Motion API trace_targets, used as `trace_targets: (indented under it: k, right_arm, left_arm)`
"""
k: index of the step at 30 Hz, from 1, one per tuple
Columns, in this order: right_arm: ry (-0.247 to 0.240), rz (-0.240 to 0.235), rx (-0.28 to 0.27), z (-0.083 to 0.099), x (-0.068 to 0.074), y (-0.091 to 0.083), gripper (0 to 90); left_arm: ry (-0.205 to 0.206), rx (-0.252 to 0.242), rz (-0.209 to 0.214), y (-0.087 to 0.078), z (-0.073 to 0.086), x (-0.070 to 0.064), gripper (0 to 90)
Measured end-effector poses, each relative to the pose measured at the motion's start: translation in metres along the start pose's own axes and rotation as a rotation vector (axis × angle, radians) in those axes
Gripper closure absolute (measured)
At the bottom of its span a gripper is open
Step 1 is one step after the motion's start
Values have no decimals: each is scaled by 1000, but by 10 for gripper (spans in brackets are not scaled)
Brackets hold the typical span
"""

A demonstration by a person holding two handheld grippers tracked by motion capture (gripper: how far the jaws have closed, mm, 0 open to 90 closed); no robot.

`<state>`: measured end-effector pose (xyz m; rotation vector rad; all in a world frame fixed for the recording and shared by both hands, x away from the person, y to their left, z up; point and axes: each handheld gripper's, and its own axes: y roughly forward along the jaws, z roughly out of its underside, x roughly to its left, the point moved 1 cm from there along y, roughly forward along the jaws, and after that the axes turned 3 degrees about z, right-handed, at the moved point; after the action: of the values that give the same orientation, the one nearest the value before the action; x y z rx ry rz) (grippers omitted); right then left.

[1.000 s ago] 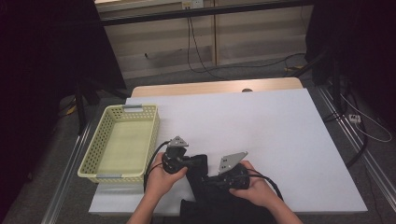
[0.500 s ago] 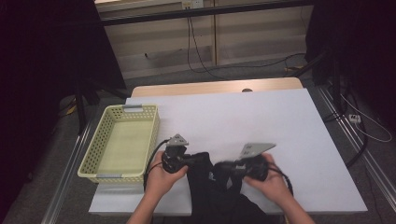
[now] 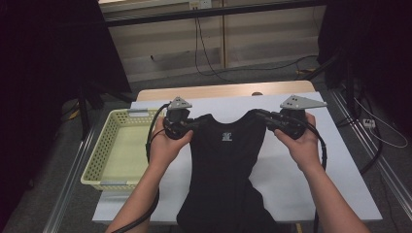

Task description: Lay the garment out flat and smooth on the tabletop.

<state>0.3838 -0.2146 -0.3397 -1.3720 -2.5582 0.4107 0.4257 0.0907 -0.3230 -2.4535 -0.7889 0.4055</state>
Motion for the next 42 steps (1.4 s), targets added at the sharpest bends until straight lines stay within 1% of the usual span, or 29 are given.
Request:
trace_targets:
  k: [2,4,6,8,11,12,13,15,16,17,18,19,20,21,22,23,24,25,26,27,28,31,32,33,36,37,38,41,42]
  right_arm:
    - [-2,37,-19,-1,-3,-1,828]
    - [17,32,-50,-7,-5,-3,827]
    - [-8,75,-70,-24,-7,-7,827]
    - [1,110,-91,-42,-13,-8,827]
    - [-8,189,-93,-74,-30,-4,828]
    - [-11,212,-87,-80,-34,-1,828]
    - [-19,263,-78,-88,-43,4,828]
    - [8,295,-74,-94,-59,17,822]
    - [33,315,-50,-93,-67,24,799]
    - [72,320,-23,-88,-74,33,714]
    - [95,321,-8,-83,-78,39,604]
    - [120,338,4,-74,-82,46,490]
    - [131,338,10,-68,-82,49,427]
    - [135,324,37,-59,-82,52,391]
    - [121,326,71,-48,-80,53,353]
    - [94,323,98,-39,-77,54,313]
    - [91,300,131,-29,-75,54,269]
    - [115,266,168,-20,-72,53,237]
    - [127,238,195,-11,-69,52,229]
    - [116,233,202,-5,-66,49,227]
    - [98,232,196,5,-61,44,230]
    - [124,177,226,21,-53,36,208]
    - [115,192,205,24,-49,31,216]
    - [104,200,188,27,-46,26,220]
    - [96,212,197,37,-43,16,212]
    - [98,209,202,41,-43,14,212]
    - [99,205,204,46,-42,11,212]
    - [113,206,212,62,-41,1,217]
    - [118,201,213,66,-40,-2,217]
  left_arm:
    - [5,-18,-7,0,-6,2,857]
    - [17,-54,-22,-2,-17,3,857]
    - [19,-66,-27,-3,-35,5,858]
    - [19,-91,-34,-2,-57,10,858]
    - [27,-110,-43,5,-85,16,858]
    - [30,-120,-40,12,-97,20,858]
    - [34,-133,-44,19,-104,23,857]
    - [29,-111,-47,38,-113,30,841]
    - [18,-97,-46,49,-113,34,806]
    - [6,-82,-46,59,-111,37,691]
    - [-36,-29,-45,73,-104,40,551]
    - [-53,-20,-51,80,-98,42,416]
    - [-65,-13,-45,88,-89,44,347]
    - [-82,7,-33,95,-77,45,286]
    - [-74,13,-38,98,-67,45,241]
    - [-63,29,-38,100,-57,44,232]
    - [-71,40,-29,102,-48,43,221]
    - [-82,60,-18,102,-39,42,186]
    - [-77,66,-15,101,-33,41,162]
    - [-61,69,-16,99,-24,39,168]
    - [-63,76,-14,97,-18,37,171]
    - [-86,95,2,93,4,33,160]
    - [-80,102,2,91,10,33,160]
    - [-91,103,5,89,16,32,160]
    - [-96,113,26,85,29,27,152]
    - [-92,106,28,84,33,24,152]
    - [-73,124,35,82,38,23,152]
    - [-79,129,43,79,49,22,152]
    - [-97,122,44,78,55,21,152]
